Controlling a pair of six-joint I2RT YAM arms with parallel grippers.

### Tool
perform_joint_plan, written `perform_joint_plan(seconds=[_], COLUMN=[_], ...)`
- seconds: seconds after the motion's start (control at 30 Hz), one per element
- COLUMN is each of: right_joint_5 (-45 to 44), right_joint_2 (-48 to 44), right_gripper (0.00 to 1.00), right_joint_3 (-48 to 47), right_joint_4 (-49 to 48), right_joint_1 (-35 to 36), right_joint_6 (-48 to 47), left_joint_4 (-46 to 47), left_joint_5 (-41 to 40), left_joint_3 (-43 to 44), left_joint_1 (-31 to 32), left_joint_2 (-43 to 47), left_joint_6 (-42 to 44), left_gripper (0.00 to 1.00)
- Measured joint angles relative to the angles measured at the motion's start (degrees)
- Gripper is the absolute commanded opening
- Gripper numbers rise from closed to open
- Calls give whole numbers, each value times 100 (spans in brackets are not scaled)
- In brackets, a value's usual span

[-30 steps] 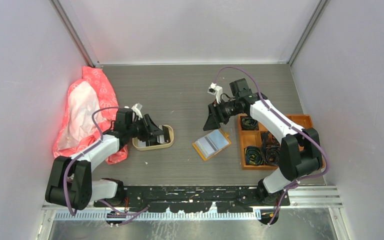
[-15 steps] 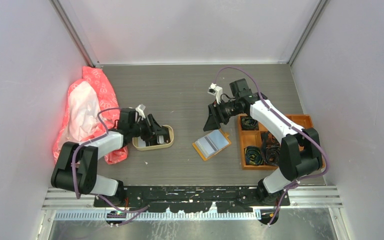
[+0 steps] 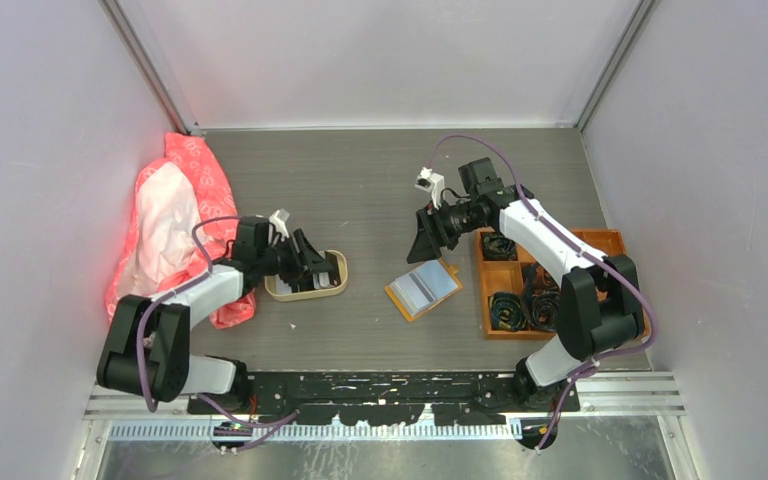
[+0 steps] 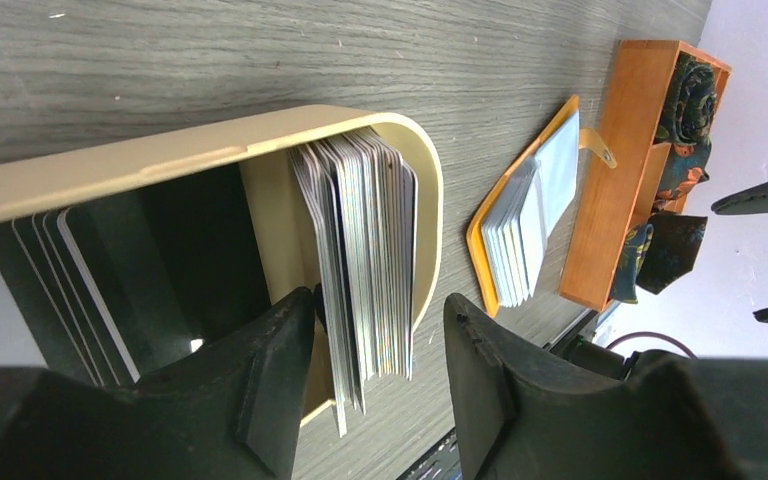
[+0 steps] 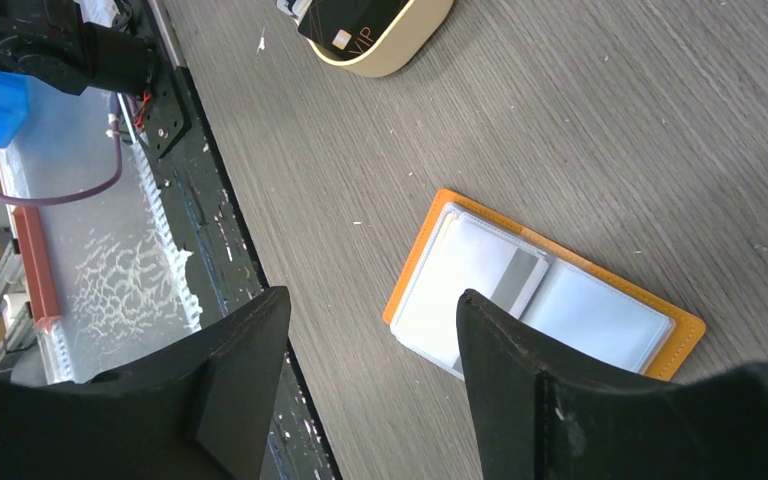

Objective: Put the credit cards into the card holder
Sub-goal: Pick up the credit card from the storage box.

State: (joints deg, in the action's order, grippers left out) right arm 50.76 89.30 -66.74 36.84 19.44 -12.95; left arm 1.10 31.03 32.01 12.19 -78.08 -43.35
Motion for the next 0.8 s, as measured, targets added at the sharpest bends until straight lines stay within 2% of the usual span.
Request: perform_joint_plan(seconds=[0.23, 0.7, 0.8], right_joint_5=[15, 17, 17], right_joint_2=[0, 0, 0], right_gripper=[67, 67, 67], right_joint_3=[0, 0, 0], right_joint_4=[48, 59, 59], right_joint_1=[0, 0, 0], right_joint_6=[-22, -26, -26], left_joint_4=[-549, -1163, -1257], left_joint_5=[-168, -623, -715], left_joint_3=[87, 107, 107], left_joint_1=[0, 0, 0], left_joint_2=[431, 732, 866], left_joint_6=[72, 243, 284], left_gripper=[50, 46, 42])
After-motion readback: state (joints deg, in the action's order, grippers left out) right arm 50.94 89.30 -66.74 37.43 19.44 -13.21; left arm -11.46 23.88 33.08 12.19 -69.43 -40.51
